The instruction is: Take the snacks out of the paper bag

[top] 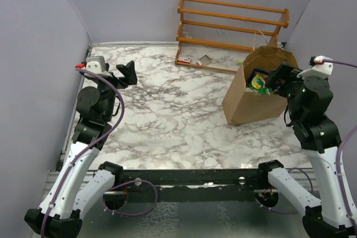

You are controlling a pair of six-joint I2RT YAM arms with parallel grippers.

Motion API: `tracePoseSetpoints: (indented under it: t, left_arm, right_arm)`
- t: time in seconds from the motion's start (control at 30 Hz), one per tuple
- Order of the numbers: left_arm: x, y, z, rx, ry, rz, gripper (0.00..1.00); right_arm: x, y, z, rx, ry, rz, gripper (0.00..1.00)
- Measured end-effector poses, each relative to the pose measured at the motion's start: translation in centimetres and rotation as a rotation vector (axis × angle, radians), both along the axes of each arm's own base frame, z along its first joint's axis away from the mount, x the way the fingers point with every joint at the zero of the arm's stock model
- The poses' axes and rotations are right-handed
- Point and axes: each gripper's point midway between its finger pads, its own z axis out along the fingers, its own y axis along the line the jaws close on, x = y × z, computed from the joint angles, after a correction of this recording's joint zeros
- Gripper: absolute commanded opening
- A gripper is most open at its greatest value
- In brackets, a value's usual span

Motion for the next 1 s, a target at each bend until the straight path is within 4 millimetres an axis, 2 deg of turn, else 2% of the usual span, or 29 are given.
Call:
tracePoseSetpoints:
  t: [0.1, 0.37, 0.57, 0.7, 0.87, 1.0]
  left_arm:
    - [0.0, 0.0, 0.1, -0.004, -0.003, 0.0, 0.99]
    - [0.0, -0.1, 0.1, -0.01, -0.002, -0.002, 0.99]
    - [0.0, -0.1, 0.1, -0.013, -0.002, -0.003, 0.99]
    - [0.0, -0.1, 0.1, -0.014, -0.001, -0.004, 0.99]
    - [0.1, -0.1, 0.0, -0.019, 0.003, -0.005, 0.99]
    - [0.1, -0.2, -0.1, -0.023, 0.005, -0.005, 0.99]
  right_arm:
    - [-0.6, -0.8, 1.6, -0.01, -0.02, -0.033, 0.99]
    - [-3.1, -1.6, 3.8, 0.012, -0.113, -0.052, 0.99]
    - [-3.2, -1.6, 3.7, 0.06, -0.125, -0.07, 0.99]
    - [-3.6, -0.8, 3.9, 0.069, -0.144, -0.012, 0.99]
    - [-4.3, -0.4, 4.6, 0.185, -0.198, -0.01, 0.99]
    - [-3.7, -0.2, 4.7, 0.25, -0.195, -0.029, 0.99]
